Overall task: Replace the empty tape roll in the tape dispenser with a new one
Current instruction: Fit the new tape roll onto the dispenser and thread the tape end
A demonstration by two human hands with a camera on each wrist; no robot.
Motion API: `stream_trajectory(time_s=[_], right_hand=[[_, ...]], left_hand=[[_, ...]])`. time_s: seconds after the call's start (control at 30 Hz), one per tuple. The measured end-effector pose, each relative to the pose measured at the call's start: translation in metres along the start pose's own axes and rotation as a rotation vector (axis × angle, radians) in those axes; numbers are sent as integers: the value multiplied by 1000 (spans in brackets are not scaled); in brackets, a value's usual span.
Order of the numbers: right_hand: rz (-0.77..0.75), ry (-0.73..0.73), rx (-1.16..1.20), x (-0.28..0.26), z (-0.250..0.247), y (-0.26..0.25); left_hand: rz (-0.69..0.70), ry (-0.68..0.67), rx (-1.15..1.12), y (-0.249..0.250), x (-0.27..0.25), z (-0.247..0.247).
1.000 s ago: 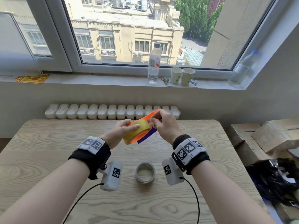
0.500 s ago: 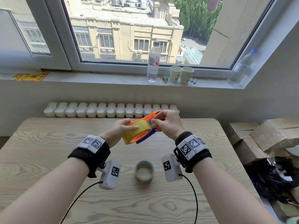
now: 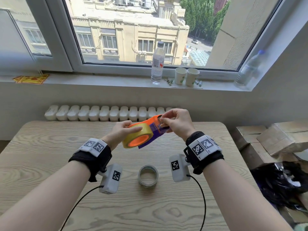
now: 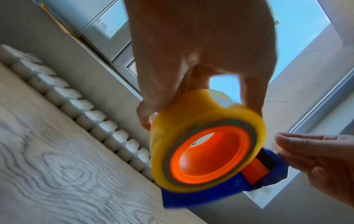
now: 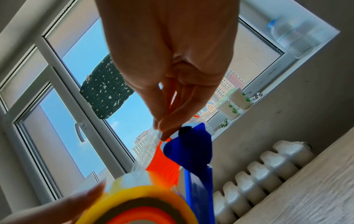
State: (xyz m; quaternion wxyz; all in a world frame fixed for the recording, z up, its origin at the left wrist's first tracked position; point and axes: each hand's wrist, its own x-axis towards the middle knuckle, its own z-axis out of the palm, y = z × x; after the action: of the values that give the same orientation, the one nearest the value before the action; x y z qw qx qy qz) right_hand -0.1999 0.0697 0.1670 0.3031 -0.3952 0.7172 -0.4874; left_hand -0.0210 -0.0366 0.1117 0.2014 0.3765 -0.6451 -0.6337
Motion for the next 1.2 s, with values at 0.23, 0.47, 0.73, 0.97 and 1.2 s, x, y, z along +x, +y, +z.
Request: stream_trajectory(time_s=[0.23,0.47,0.73,0.97,1.2], right_hand=[[-9,33,-5,3,-2,0],[-28,70,45,5,-11,-3],[11,66,52,6,-17,0],[24,71,49,5,-23,2],[43,69,40,6,-20,8]], left_hand=[[23,-23,33,3,3,0],[51,27,180,3,6,-3],[33,38,47,-2,6,-6],[55,-43,1,-4,0,-9],[71,-66,23,-1,-4,-10]])
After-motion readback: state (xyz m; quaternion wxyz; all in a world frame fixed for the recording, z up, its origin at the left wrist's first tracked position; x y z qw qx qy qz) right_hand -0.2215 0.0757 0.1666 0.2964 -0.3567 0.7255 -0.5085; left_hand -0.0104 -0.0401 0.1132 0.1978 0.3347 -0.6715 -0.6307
